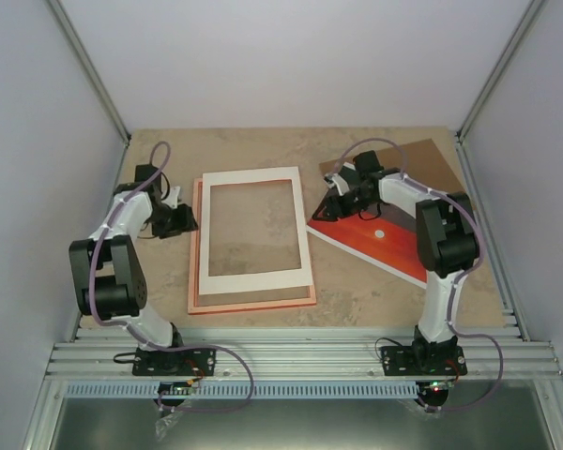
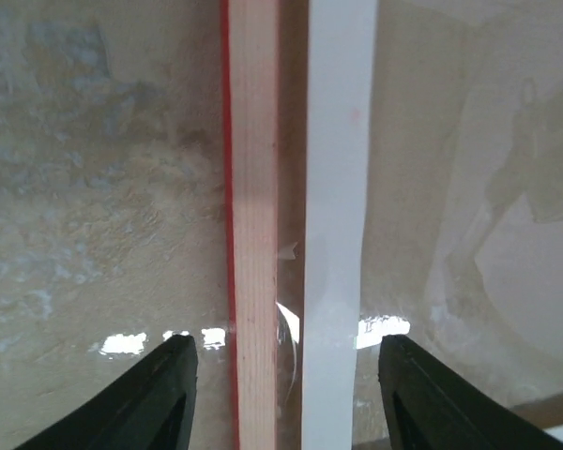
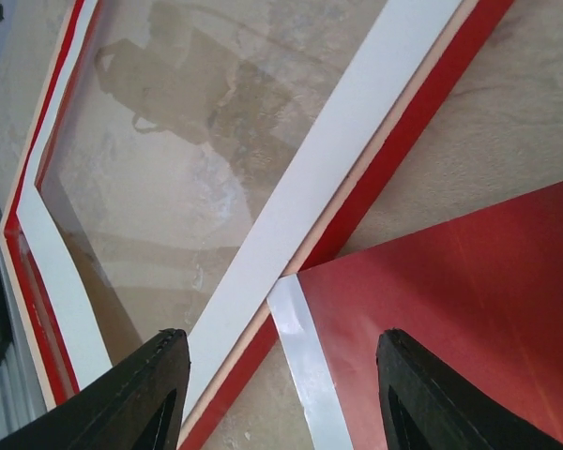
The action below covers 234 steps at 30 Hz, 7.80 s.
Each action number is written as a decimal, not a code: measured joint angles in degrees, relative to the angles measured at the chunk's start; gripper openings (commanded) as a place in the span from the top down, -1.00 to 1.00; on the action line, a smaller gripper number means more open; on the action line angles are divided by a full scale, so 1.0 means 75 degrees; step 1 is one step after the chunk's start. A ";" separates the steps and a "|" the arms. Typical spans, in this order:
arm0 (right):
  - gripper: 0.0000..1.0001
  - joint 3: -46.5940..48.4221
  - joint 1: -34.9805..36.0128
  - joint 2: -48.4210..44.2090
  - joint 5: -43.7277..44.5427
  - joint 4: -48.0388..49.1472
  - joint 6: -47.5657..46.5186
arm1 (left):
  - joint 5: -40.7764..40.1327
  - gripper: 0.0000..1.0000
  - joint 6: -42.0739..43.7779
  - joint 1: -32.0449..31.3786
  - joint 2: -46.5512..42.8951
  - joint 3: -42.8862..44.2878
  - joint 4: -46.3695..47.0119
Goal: Put the photo into the frame
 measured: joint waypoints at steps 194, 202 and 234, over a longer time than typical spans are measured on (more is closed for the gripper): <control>-0.05 -0.1510 -0.6362 -0.0656 0.2244 -0.0586 -0.1335 | 0.1877 -0.84 -0.3876 -0.6356 0.6018 0.5531 0.4234; -0.01 -0.1483 -0.6289 -0.0603 0.2232 -0.0557 -0.1413 | 0.3261 -0.76 -0.4602 -0.6330 0.6070 0.5065 0.5458; -0.78 -0.3045 -0.2282 -0.6907 0.2098 0.1361 -0.2643 | 0.3343 1.00 -0.7347 -0.5365 0.3593 0.3873 0.7615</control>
